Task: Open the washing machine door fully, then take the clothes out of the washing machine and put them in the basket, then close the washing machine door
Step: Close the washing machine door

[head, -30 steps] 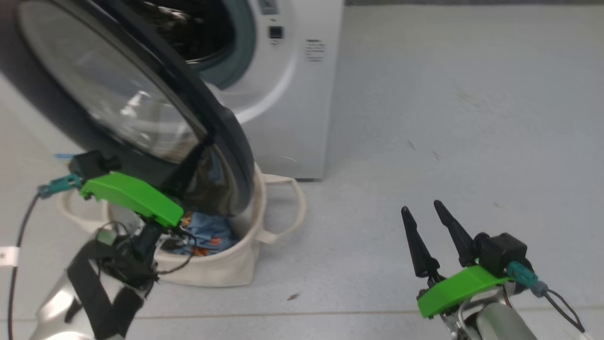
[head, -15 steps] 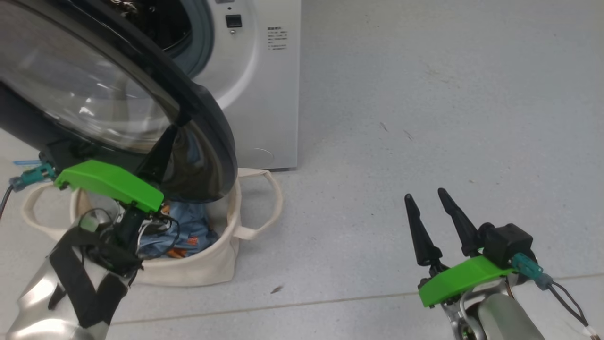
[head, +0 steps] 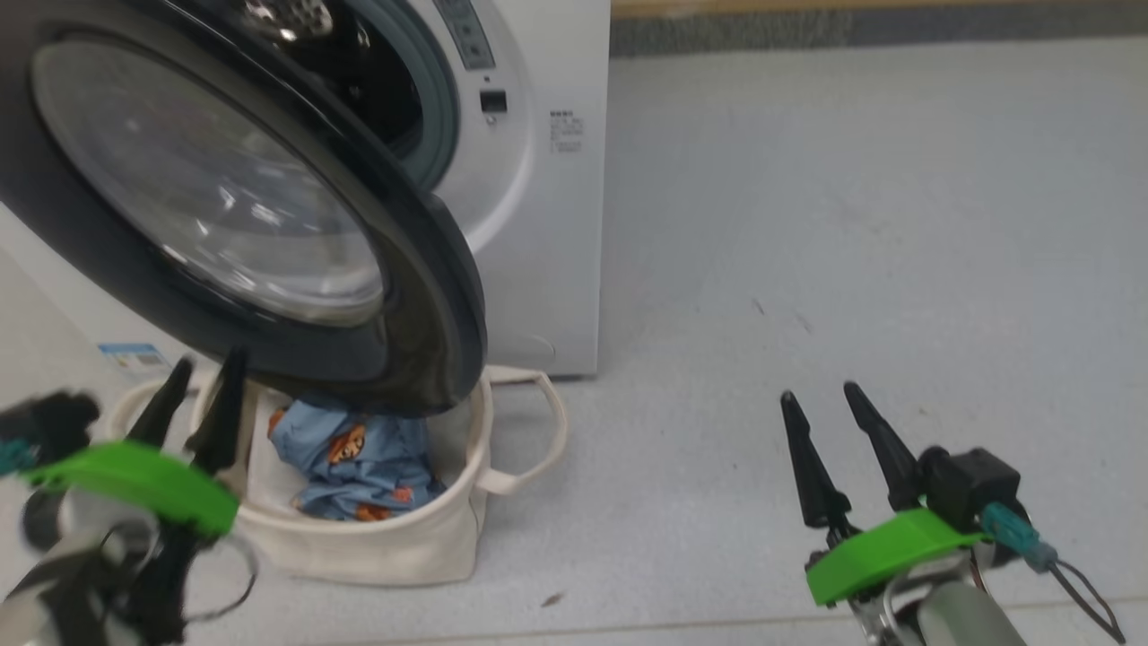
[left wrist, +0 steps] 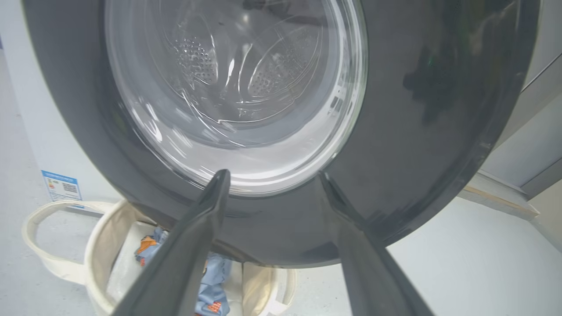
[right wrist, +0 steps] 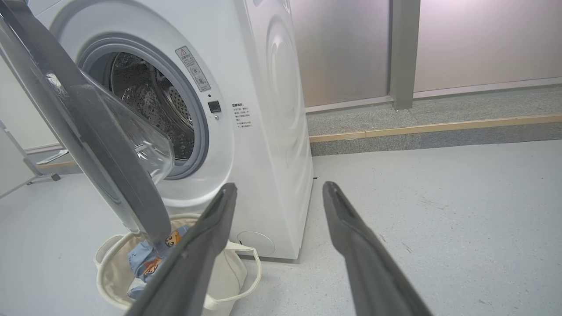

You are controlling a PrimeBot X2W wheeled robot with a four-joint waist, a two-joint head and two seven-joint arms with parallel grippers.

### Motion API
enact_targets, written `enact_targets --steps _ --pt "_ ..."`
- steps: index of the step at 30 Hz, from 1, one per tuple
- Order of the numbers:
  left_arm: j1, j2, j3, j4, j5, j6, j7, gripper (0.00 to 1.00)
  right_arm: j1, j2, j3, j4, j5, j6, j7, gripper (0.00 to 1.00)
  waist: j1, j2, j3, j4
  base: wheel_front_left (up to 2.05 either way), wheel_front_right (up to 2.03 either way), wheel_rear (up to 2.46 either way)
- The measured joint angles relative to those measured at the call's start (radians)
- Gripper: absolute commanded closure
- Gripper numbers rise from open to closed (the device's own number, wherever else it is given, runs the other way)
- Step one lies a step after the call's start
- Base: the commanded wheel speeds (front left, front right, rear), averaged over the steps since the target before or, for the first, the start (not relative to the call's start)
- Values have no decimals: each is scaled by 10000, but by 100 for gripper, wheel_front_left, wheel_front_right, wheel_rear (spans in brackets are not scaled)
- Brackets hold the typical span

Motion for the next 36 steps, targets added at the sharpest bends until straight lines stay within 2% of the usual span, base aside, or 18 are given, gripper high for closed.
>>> enact_targets --steps 4,10,14,20,25,31,36 --pt "552 328 234 -65 585 54 -54 0 232 -2 -90 0 0 0 0 0 0 0 -252 85 0 0 0" --pt "1756 568 1415 -798 1871 431 -56 0 415 -8 -307 -12 -2 0 0 0 0 0 -590 375 0 0 0" --pt "2784 541 2284 -1229 2389 449 -58 0 495 -8 -343 -44 -10 0 0 0 0 0 -787 558 0 0 0" --pt "3938 326 3300 -1697 3141 437 -58 0 614 -6 -397 -138 -86 0 0 0 0 0 -913 625 0 0 0" --pt "4389 146 3841 -2247 4238 533 -58 0 631 4 -658 -178 -86 0 0 0 0 0 -905 568 0 0 0" --pt "4846 -184 4671 -2738 4648 616 -65 0 833 44 -729 -192 -98 0 0 0 0 0 -845 455 0 0 0" --pt "5050 -286 4938 -2746 4865 508 -65 0 824 58 -750 -196 -192 0 0 0 0 0 -826 413 0 0 0"
